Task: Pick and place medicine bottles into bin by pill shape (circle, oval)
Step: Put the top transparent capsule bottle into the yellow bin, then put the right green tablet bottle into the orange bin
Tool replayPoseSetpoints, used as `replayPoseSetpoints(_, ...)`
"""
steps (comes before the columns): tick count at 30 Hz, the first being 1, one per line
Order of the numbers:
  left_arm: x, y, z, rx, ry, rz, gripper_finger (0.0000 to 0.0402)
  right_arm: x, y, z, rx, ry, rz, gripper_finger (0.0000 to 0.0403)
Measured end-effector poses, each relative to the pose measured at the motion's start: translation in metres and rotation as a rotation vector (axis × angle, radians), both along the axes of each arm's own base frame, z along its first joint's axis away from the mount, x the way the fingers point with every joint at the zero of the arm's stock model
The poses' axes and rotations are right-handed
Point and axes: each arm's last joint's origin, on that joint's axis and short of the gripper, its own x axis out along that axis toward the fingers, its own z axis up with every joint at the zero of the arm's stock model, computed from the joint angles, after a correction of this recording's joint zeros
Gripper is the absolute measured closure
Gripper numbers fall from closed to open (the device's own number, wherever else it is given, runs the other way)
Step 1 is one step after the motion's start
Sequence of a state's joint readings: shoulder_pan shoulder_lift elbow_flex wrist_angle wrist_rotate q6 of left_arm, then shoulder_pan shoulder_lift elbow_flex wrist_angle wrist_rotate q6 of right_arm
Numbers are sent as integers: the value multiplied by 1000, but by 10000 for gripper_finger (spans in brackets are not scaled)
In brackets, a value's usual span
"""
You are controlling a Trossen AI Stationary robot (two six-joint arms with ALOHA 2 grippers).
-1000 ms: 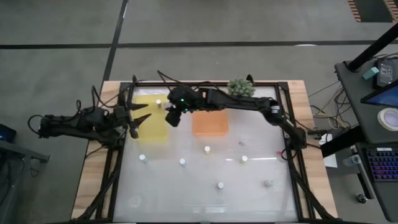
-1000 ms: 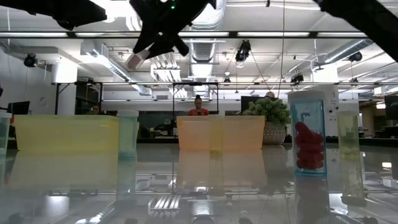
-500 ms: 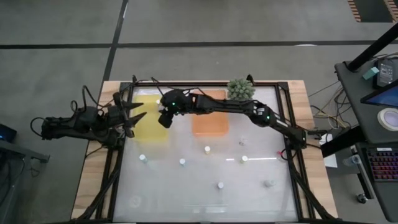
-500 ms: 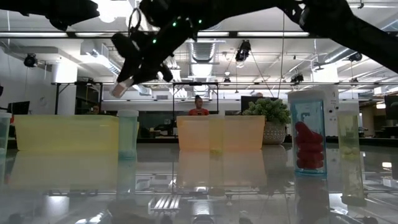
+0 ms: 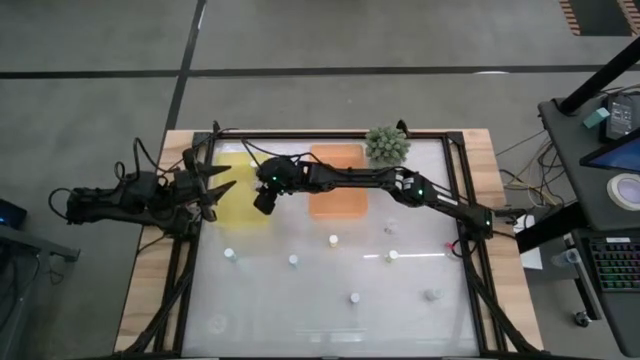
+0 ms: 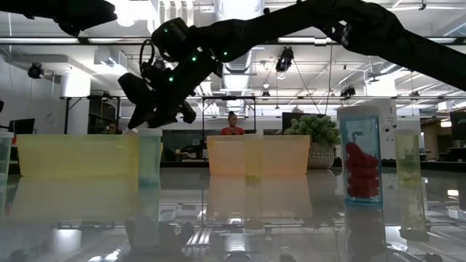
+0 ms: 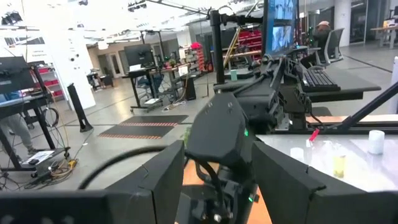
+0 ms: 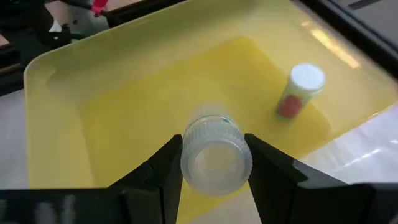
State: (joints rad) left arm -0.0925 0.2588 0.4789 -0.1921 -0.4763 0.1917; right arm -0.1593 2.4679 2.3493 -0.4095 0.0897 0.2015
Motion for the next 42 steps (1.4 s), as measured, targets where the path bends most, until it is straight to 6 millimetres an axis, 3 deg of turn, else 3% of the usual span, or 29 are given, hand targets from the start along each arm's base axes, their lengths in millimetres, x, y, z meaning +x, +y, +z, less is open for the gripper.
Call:
replayPoseSetpoints(15, 0, 0, 0, 5, 4, 0, 228, 1, 2, -3, 40, -1, 0, 218)
replayPoseSetpoints(27, 0, 0, -1, 7, 12, 0, 228, -2, 2, 0, 9, 24, 22, 251)
replayPoseSetpoints(34, 2, 0, -2, 7, 22, 1, 228, -21, 27, 45, -86, 112, 132, 280)
replayPoseSetpoints(42, 5, 0, -7, 0, 35, 0, 228, -54, 79, 87, -220, 292, 173, 313)
